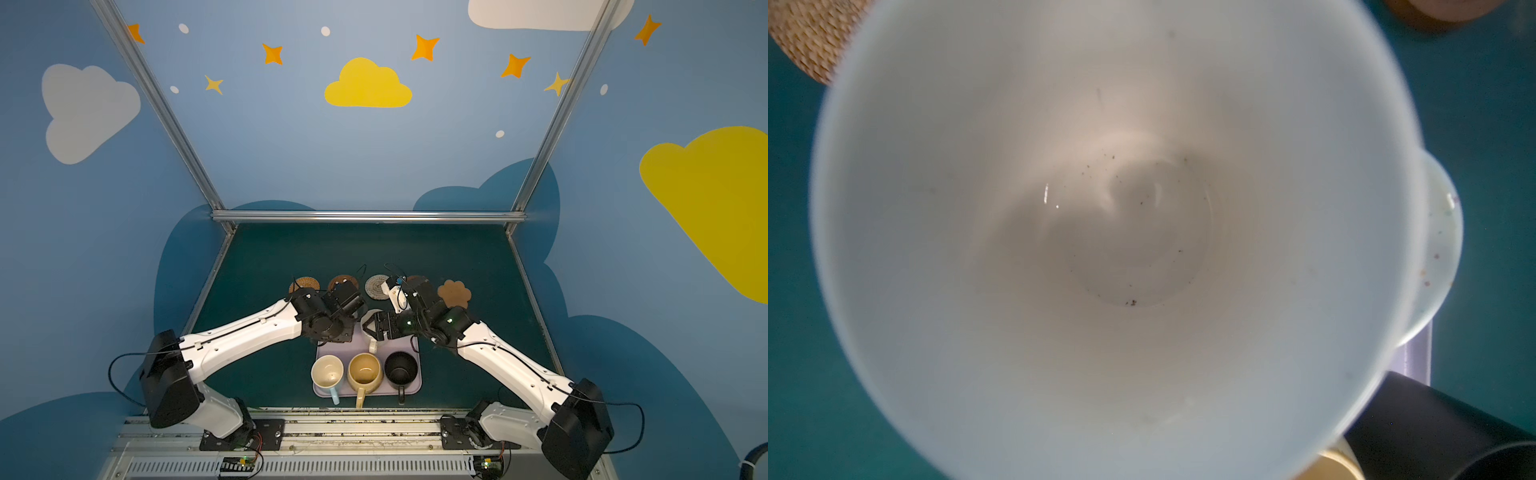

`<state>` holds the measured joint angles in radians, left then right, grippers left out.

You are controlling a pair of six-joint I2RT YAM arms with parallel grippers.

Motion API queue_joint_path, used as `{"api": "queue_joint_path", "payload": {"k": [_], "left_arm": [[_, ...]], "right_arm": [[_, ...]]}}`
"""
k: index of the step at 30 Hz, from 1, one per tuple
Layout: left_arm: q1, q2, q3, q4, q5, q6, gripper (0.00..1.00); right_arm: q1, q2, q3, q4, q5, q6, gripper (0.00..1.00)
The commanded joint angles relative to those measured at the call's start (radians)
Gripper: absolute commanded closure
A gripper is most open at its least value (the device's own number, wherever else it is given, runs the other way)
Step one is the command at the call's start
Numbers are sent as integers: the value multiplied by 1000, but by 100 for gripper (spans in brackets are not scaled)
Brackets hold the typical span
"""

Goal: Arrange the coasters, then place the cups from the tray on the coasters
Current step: 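Lift the lilac mug off the tray with the left gripper, then carry the lilac mug over the rattan coaster with the left gripper while the right follows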

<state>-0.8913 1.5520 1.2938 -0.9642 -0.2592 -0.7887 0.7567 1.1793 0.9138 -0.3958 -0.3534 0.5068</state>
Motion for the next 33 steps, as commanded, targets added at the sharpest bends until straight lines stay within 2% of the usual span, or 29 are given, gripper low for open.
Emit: {"api": "queue_joint_path", "payload": {"k": [1,15,21,33], "left_arm": [[26,-52,53,-7,-45,48,96],[252,-1,195,-5,32,263,96],[351,6,172,61,104,347,96],[519,70,139,178,115,491,96]], "right_arm": [[7,11,42,20,21,13,8],[7,178,240,7,49,-7,8],[5,258,293,39,37,-10,8],[4,421,435,58,62,51,8]]}}
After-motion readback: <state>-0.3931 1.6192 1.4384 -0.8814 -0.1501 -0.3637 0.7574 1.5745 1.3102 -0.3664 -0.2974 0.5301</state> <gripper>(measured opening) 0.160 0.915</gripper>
